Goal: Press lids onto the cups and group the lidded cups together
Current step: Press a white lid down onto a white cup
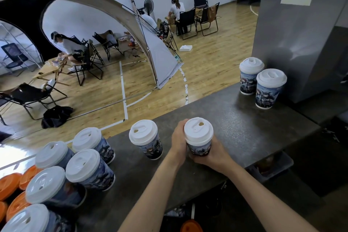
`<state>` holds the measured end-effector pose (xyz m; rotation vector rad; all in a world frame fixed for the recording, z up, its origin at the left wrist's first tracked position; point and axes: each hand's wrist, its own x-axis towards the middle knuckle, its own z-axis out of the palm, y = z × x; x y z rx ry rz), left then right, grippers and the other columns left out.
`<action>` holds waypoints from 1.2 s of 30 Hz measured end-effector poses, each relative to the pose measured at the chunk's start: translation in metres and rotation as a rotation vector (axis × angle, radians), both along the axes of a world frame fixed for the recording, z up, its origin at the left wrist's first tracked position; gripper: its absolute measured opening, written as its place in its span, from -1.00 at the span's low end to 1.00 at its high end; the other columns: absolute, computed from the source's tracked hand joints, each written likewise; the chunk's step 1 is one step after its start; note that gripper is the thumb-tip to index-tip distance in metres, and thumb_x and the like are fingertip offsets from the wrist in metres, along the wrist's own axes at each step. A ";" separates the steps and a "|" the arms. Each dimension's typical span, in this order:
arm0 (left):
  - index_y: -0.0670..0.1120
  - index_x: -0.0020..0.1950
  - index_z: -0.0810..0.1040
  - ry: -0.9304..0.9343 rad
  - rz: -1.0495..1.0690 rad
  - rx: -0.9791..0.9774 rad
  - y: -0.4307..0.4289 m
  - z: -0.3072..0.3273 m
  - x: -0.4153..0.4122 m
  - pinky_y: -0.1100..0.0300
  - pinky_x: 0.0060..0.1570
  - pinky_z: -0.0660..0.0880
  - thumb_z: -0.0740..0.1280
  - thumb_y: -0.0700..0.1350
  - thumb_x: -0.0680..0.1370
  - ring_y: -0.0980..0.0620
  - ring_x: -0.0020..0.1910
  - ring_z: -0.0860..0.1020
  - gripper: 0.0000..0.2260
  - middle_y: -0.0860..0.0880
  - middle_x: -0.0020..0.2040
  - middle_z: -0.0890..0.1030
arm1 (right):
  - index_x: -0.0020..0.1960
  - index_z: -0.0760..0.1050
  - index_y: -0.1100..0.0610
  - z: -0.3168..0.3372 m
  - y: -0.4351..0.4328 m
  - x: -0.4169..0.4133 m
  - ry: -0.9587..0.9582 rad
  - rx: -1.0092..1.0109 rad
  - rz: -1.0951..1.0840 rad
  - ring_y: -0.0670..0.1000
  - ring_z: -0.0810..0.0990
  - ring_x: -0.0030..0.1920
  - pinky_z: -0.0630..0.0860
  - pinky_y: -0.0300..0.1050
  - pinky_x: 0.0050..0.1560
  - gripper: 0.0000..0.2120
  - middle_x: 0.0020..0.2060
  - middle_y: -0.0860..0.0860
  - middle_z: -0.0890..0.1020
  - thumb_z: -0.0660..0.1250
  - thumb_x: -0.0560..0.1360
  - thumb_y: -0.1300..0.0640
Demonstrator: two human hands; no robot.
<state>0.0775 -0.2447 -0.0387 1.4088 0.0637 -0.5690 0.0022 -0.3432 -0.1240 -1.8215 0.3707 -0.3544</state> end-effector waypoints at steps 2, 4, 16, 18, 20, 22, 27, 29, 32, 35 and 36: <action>0.02 -0.26 0.70 -0.069 0.074 -0.020 -0.005 0.002 -0.015 0.24 -0.15 0.55 0.24 -0.12 0.67 0.15 -0.23 0.66 -0.64 0.11 -0.28 0.72 | 0.39 0.39 -0.08 0.002 0.002 -0.001 -0.025 0.023 -0.052 -0.32 0.55 0.21 0.48 -0.44 0.12 -0.10 0.21 -0.28 0.59 0.72 0.15 0.04; -0.01 -0.16 0.67 -0.147 0.150 -0.024 -0.008 -0.001 -0.024 0.37 -0.23 0.53 0.16 -0.14 0.70 0.27 -0.26 0.64 -0.65 0.14 -0.28 0.71 | 0.27 0.36 -0.10 0.005 0.002 -0.004 -0.041 0.045 -0.092 -0.36 0.56 0.15 0.49 -0.44 0.03 -0.16 0.17 -0.23 0.59 0.74 0.14 0.12; -0.07 0.43 0.44 -1.090 0.145 0.372 0.035 0.022 -0.047 0.29 0.47 0.24 0.30 -0.03 0.67 0.16 0.44 0.37 -0.66 0.04 0.40 0.44 | 0.30 0.42 0.11 0.004 0.001 -0.001 -0.088 -0.058 -0.265 -0.11 0.57 0.07 0.40 -0.55 -0.04 -0.36 0.09 -0.06 0.58 0.64 0.32 0.20; -0.11 0.40 0.45 -1.297 0.280 0.487 0.060 0.026 -0.030 0.14 0.48 0.27 0.37 0.07 0.60 0.03 0.45 0.40 -0.57 -0.03 0.41 0.47 | 0.34 0.41 0.14 0.005 0.003 -0.001 -0.067 -0.069 -0.263 -0.10 0.53 0.11 0.41 -0.39 0.02 -0.33 0.12 -0.07 0.57 0.64 0.34 0.12; -0.13 0.46 0.39 -1.291 0.361 0.614 0.087 0.023 -0.006 0.03 0.51 0.24 0.43 0.22 0.51 -0.06 0.51 0.35 -0.35 -0.09 0.47 0.41 | 0.36 0.40 0.15 0.005 0.004 0.000 -0.049 -0.070 -0.263 -0.08 0.54 0.12 0.43 -0.22 0.07 -0.32 0.14 -0.04 0.58 0.63 0.34 0.09; -0.12 0.53 0.30 -1.154 0.311 0.634 0.108 0.013 0.011 0.06 0.54 0.20 0.47 0.35 0.42 0.00 0.54 0.26 -0.13 -0.10 0.52 0.33 | 0.36 0.40 0.16 0.005 0.003 0.000 -0.024 -0.053 -0.265 -0.03 0.56 0.14 0.44 -0.16 0.09 -0.32 0.18 0.00 0.60 0.63 0.35 0.09; -0.14 0.59 0.19 -0.886 0.178 0.430 0.111 -0.018 0.023 0.49 0.43 0.17 0.66 0.13 0.28 0.14 0.46 0.31 0.04 -0.03 0.48 0.34 | 0.43 0.35 0.14 0.012 0.006 -0.002 -0.009 0.000 -0.264 0.01 0.52 0.27 0.43 -0.14 0.18 -0.21 0.28 0.03 0.55 0.65 0.31 0.14; -0.15 0.56 0.21 -0.856 0.212 0.366 0.109 -0.029 0.027 0.47 0.39 0.27 0.71 -0.08 0.30 0.25 0.43 0.37 -0.02 0.08 0.40 0.42 | 0.47 0.30 0.14 0.018 0.008 -0.005 -0.037 0.042 -0.266 -0.05 0.48 0.25 0.41 -0.17 0.19 -0.14 0.27 -0.01 0.50 0.66 0.29 0.19; -0.03 0.47 0.30 -0.764 0.238 0.319 0.110 -0.039 0.024 0.57 0.21 0.31 0.68 -0.20 0.33 0.18 0.36 0.46 -0.16 0.15 0.30 0.49 | 0.52 0.22 0.14 0.023 0.011 -0.009 -0.069 0.051 -0.261 -0.06 0.44 0.27 0.40 -0.18 0.22 -0.04 0.29 -0.03 0.43 0.67 0.26 0.23; 0.02 0.40 0.39 -0.716 0.234 0.304 0.120 -0.054 0.013 0.54 0.21 0.37 0.68 -0.21 0.32 0.17 0.31 0.53 -0.25 0.07 0.29 0.57 | 0.51 0.20 0.14 0.020 0.017 -0.019 -0.081 0.041 -0.325 -0.03 0.47 0.26 0.44 -0.13 0.22 -0.02 0.33 -0.01 0.42 0.68 0.25 0.21; -0.01 0.39 0.42 -0.716 0.216 0.298 0.125 -0.058 0.009 0.52 0.22 0.39 0.69 -0.21 0.32 0.23 0.29 0.54 -0.27 0.07 0.29 0.59 | 0.50 0.21 0.12 0.017 0.019 -0.024 -0.087 0.016 -0.362 -0.01 0.49 0.25 0.47 -0.10 0.22 -0.03 0.34 0.01 0.42 0.68 0.25 0.17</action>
